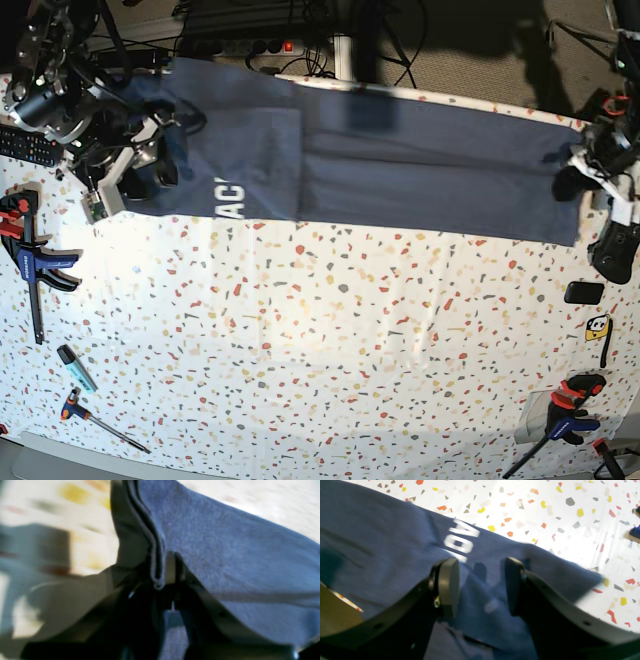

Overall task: Fold the T-shirt properly
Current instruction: 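Grasp the folded shirt end with the right gripper and fold inward, then grasp the other folded end with the left gripper and fold toward the right gripper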

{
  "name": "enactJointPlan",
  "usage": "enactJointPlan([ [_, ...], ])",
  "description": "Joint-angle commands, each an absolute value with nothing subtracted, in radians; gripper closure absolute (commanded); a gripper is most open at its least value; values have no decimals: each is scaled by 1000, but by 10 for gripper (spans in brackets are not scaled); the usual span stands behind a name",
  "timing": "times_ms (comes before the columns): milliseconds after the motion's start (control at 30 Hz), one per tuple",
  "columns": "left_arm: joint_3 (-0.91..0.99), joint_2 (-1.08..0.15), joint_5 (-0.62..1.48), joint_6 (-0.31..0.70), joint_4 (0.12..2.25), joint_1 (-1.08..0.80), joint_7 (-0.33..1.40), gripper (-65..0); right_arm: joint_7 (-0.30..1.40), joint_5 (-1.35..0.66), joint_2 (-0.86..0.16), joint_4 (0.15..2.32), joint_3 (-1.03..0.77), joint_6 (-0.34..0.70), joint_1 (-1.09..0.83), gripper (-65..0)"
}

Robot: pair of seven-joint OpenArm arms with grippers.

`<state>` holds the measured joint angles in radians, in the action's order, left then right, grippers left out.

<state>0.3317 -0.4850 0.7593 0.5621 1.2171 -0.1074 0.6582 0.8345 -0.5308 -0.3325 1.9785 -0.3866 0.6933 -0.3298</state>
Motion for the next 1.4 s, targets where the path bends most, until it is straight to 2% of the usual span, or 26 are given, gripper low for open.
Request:
enactJointPlan([
  [0, 340, -521, 766, 561, 1229, -89, 640, 0, 808, -570, -343, 1996, -392, 698, -321, -296],
  [200, 340, -587, 723, 505, 1232, -54, 662, 0, 809, -632, -343, 1996, -392, 698, -321, -296],
  [333, 340, -593, 745, 500, 1271, -56, 766, 0, 809, -633, -343, 1996, -392, 698, -321, -296],
  [433, 340, -583, 760, 500, 1343, -84, 779, 0, 808, -633, -343, 1996, -392, 698, -321, -296],
  [567, 340, -515, 733, 477, 1492, -142, 778, 0, 809, -633, -343, 1996, -392, 698, -321, -296],
  [633, 339, -459, 712, 441, 1571, -173, 782, 0, 809, -633, -343, 1996, -392, 698, -321, -296],
  [767, 339, -334, 707, 434, 1700, -218, 786, 0, 810, -633, -340, 1996, -392, 698, -322, -296],
  [1000, 314, -159, 707, 437, 1769, -221, 835, 0, 816, -632, -340, 1996, -392, 698, -322, -296],
  [1367, 41, -138, 706, 429, 1769, -218, 833, 0, 817, -633, -340, 1996, -392, 698, -322, -296],
])
